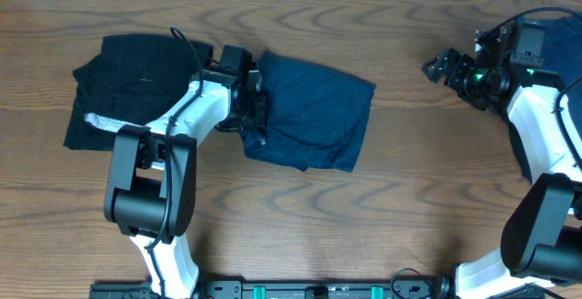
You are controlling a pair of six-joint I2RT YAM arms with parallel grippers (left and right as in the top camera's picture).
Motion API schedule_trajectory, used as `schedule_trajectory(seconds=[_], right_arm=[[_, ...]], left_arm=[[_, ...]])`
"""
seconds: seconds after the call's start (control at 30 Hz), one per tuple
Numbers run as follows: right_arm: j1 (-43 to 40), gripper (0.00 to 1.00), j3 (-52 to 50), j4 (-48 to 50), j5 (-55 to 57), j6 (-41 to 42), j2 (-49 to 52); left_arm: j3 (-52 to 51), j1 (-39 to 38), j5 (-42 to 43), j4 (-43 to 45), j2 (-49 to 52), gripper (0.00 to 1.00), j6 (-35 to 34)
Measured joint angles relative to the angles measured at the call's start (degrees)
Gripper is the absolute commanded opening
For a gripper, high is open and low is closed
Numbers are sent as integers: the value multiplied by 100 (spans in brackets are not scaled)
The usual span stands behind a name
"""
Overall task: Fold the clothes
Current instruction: 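Lift the bundle with the left gripper and lay it onto the black stack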
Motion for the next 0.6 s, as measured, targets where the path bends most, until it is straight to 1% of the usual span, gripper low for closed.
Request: schedule_trajectory(seconds=[0.1, 0.2, 0.37, 0.6], right_arm=[[0, 99, 0, 0, 0, 0, -2], [0, 99, 0, 0, 0, 0, 0], [0, 99, 0, 0, 0, 0, 0], [0, 99, 0, 0, 0, 0, 0]], left_arm=[[0, 0, -83, 201, -184, 6, 42], [-2, 0, -280, 219, -503, 6, 87], [0, 20, -848, 229, -1241, 6, 131], [0, 380, -1261, 238, -2024, 6, 599]])
